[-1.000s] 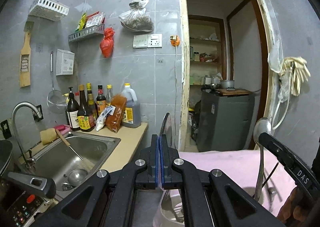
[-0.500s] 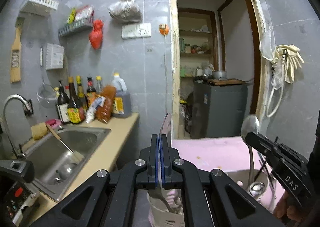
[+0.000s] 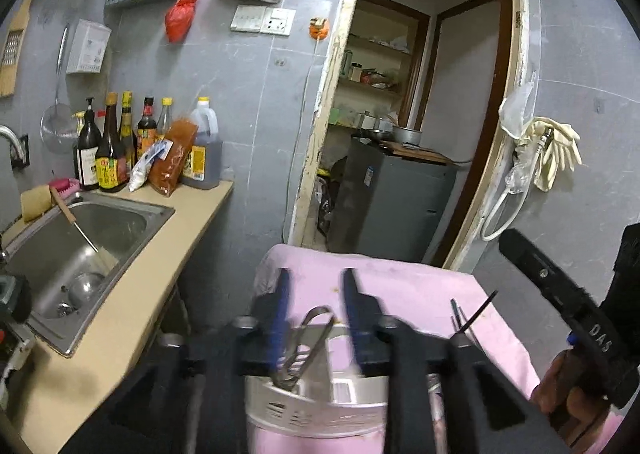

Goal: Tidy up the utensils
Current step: 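Open both tools to drop the spoons into the white caddy, then move both tools back over the remaining utensils on the cloth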

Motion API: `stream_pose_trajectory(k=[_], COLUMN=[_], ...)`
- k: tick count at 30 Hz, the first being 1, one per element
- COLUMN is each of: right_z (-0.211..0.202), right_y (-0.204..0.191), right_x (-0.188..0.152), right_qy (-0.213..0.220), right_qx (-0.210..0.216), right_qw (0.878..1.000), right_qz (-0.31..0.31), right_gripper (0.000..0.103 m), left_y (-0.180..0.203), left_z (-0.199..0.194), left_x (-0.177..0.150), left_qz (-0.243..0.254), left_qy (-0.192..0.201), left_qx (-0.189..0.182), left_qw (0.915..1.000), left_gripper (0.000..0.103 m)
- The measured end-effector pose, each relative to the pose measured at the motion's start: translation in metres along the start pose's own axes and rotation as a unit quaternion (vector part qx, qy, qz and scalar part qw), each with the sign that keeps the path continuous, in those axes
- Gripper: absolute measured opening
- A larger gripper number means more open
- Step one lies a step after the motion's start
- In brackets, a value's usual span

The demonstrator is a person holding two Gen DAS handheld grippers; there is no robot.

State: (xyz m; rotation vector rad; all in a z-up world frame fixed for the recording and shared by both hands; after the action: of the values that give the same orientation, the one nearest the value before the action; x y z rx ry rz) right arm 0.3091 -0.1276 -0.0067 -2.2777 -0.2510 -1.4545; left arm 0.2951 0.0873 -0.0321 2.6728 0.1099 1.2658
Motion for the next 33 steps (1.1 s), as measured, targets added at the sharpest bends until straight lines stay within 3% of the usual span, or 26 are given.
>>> stream_pose_trajectory(k=[2,5,9,12,17,23,33], right_z=[-0.014,-0.039,-0.070,-0.086,-0.112,-0.129,-0.115], right_y=[0.007,0.023,0.052,0.072,0.110,0.143,0.204], right_x=[0.010,0.023,0.035,0.042,0.040,0.035,0.007], right_qy=[0.003,0.002,-0.001,0.002,0.009,0.006,-0.042], right_qx=[-0.024,-0.068,-0.119,-0.155,-0.205,-0.224,-0.258], right_qw=[1.000,0.998,0.993,0.988,0.978,0.974,0.965], right_qz=[0.001,0.003,0.003,-0.005,-0.025,-0.028,-0.014], right_gripper=[0.080,0.095,0.102,0.102,0.102,0.101,0.101], left_y=[0.012,0.033,0.066,0.090,0.137,0.187,0.240], left_z=[-0.011,-0.023,-0.031,-0.033,-0.023,-0.001,0.046], left_x=[0.008,0.017,0.025,0.025,0.022,0.012,-0.002], left_qz=[-0.002,-0.008,-0.002,0.001,0.024,0.053,0.091], left_qy=[0.010,0.021,0.038,0.052,0.064,0.059,0.025], left_qx=[0.000,0.003,0.026,0.045,0.055,0.053,0.061], left_qw=[0.9999,0.9997,0.9990,0.9976,0.9961,0.9955,0.9936], left_gripper=[0.052,0.071,0.093,0.101,0.102,0.102,0.102])
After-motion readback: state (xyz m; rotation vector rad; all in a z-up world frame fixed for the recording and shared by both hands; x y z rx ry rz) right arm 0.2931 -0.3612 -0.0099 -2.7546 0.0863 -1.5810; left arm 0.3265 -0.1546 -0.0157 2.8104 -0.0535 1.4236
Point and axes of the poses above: each gripper's, at about its wrist camera, not at the fingertips, and z roughly the way its jaws point, y to its right, x to its top, the point moved 4 cm from there along z, roughly the way its jaws point, and after that the axes turned 14 degrees about -y, right-handed, at the moved point
